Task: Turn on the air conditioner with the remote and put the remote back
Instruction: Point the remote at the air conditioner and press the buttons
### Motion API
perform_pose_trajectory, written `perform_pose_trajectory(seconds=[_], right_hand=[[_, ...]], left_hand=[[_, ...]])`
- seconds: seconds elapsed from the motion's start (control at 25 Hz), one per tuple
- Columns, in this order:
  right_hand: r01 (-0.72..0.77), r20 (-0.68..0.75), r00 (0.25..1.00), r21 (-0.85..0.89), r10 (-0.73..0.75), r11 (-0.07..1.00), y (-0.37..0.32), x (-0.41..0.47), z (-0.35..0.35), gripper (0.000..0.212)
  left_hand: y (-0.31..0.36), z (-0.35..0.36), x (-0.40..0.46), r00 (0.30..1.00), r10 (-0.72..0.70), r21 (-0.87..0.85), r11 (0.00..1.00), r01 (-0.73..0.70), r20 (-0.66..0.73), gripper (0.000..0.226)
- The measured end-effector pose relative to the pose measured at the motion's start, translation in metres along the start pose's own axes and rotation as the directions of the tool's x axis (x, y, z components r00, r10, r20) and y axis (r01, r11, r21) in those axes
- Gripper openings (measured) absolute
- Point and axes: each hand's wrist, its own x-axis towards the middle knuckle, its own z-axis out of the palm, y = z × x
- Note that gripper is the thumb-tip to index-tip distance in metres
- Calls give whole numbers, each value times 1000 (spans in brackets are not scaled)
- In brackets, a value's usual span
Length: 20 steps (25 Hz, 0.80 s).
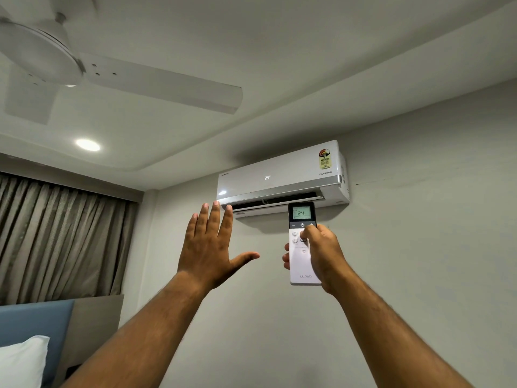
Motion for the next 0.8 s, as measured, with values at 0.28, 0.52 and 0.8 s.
perform_pose_trajectory(seconds=[0.28, 0.52, 0.8], right_hand=[[6, 4, 1000, -29, -6, 1000, -4, 2, -4, 19], [-2, 3, 1000, -53, 2, 999, -2, 0, -5, 20], [-8, -2, 1000, -51, 8, 999, 1, -3, -7, 18]], left_hand=[[0, -2, -2, 1000, 15, -33, 999, -16, -27, 111], [0, -1, -4, 1000, 15, -29, 999, -16, -13, 112], [2, 3, -5, 1000, 12, -40, 999, -12, -11, 114]])
